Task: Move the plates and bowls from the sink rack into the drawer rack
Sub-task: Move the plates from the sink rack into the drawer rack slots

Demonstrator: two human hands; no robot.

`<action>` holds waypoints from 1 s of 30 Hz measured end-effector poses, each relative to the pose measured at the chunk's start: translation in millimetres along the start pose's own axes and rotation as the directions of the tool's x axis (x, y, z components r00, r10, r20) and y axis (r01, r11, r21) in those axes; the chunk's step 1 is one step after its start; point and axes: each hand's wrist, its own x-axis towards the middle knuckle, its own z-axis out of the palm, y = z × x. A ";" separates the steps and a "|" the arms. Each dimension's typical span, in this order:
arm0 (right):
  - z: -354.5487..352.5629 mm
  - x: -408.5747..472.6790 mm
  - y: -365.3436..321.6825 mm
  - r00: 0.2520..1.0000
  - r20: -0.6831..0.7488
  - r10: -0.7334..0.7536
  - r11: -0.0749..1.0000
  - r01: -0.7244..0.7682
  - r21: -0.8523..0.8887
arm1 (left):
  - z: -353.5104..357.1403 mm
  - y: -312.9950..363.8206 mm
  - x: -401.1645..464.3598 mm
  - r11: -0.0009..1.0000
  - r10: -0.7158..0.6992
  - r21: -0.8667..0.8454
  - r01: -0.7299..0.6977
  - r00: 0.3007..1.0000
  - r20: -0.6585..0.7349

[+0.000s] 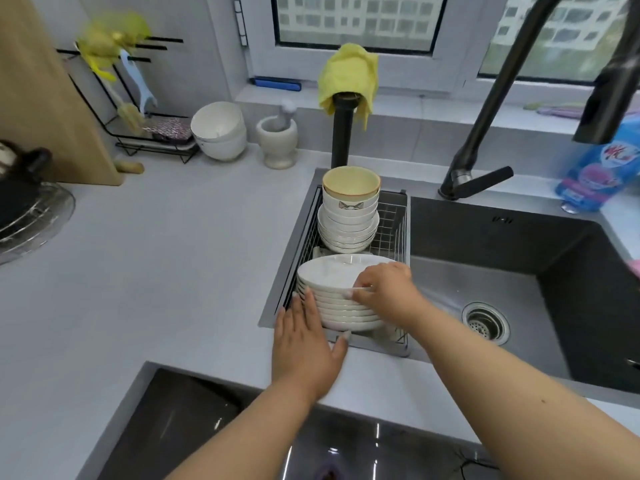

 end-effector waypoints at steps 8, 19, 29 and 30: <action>-4.3 4.6 0.6 0.975 -0.157 -0.157 0.982 0.172 0.085 | -0.3 0.3 -1.2 1.000 0.009 -0.008 -0.009 1.000 -0.016; -30.4 13.6 -8.4 0.863 -0.344 -0.369 0.929 0.355 -0.106 | 0.4 0.7 -2.1 1.000 0.006 0.002 -0.006 0.999 -0.040; -77.4 -14.9 -9.8 0.833 -0.471 -0.289 0.939 0.343 0.031 | -1.5 3.0 -3.9 0.999 -0.021 -0.045 0.018 0.998 -0.060; -79.9 -19.4 -10.1 0.824 -0.486 -0.291 0.937 0.347 0.027 | -0.7 3.0 -3.7 0.999 -0.024 -0.049 0.020 0.997 -0.071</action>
